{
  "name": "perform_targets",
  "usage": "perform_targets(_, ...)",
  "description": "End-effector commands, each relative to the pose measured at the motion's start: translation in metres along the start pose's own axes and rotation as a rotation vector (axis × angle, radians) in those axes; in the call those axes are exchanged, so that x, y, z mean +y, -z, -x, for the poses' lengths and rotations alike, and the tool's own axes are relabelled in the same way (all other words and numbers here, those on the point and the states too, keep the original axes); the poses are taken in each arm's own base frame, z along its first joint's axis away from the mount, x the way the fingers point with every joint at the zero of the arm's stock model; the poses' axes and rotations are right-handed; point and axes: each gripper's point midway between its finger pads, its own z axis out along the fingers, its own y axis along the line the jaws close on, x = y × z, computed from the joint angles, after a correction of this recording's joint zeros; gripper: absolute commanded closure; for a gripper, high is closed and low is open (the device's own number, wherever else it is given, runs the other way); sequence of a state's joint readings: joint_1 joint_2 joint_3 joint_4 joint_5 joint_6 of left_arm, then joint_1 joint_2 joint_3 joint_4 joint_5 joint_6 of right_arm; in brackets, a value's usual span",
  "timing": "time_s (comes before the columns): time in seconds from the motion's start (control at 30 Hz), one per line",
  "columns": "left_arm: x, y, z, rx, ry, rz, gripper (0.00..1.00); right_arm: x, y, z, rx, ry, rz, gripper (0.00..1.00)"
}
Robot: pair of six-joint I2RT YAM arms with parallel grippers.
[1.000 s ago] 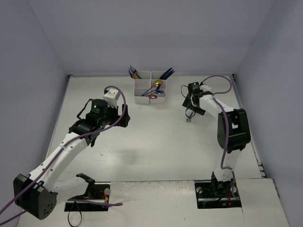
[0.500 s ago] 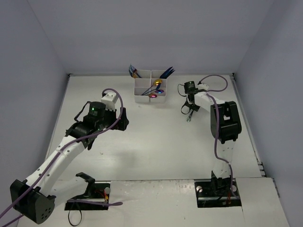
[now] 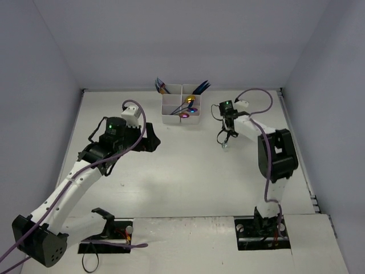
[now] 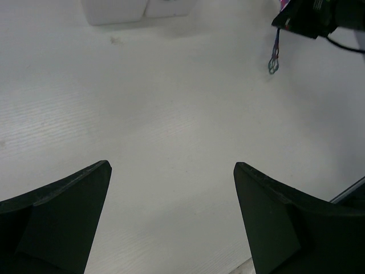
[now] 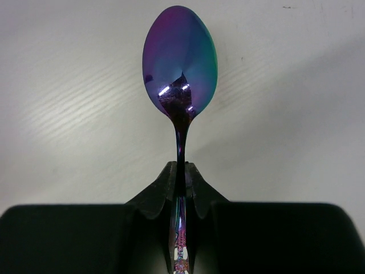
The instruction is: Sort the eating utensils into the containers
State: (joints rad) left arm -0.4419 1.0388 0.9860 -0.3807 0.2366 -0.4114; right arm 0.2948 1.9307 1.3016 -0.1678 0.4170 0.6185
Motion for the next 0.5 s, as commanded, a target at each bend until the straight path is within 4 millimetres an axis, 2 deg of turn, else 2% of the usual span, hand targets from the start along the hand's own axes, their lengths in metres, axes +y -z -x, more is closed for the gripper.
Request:
perform_targets(0.0, -0.051, 0.004, 0.071, -0.151, 0.031, -0.197, 0.13, 0.026, 0.092, 0.054, -0.210, 0.029, 0.263, 1.00)
perform_targets(0.07, -0.065, 0.001, 0.087, -0.162, 0.054, -0.252, 0.13, 0.033, 0.129, 0.067, -0.293, 0.073, 0.389, 1.00)
perform_targets(0.1, -0.073, 0.000, 0.093, -0.164, 0.062, -0.285, 0.13, 0.036, 0.150, 0.067, -0.322, 0.099, 0.473, 1.00)
perform_targets(0.17, -0.087, -0.003, 0.105, -0.179, 0.094, -0.343, 0.13, 0.046, 0.183, 0.065, -0.376, 0.166, 0.629, 1.00)
perform_targets(0.27, -0.110, -0.003, 0.123, -0.225, 0.112, -0.431, 0.13, 0.054, 0.220, 0.057, -0.428, 0.256, 0.800, 1.00)
perform_targets(0.33, -0.125, -0.006, 0.131, -0.217, 0.136, -0.480, 0.13, 0.062, 0.254, 0.048, -0.460, 0.319, 0.942, 1.00)
perform_targets(0.37, -0.134, -0.004, 0.140, -0.241, 0.126, -0.511, 0.13, 0.064, 0.262, 0.047, -0.472, 0.340, 0.973, 1.00)
perform_targets(0.47, -0.159, -0.007, 0.144, -0.230, 0.107, -0.568, 0.13, 0.068, 0.285, 0.042, -0.488, 0.368, 1.062, 1.00)
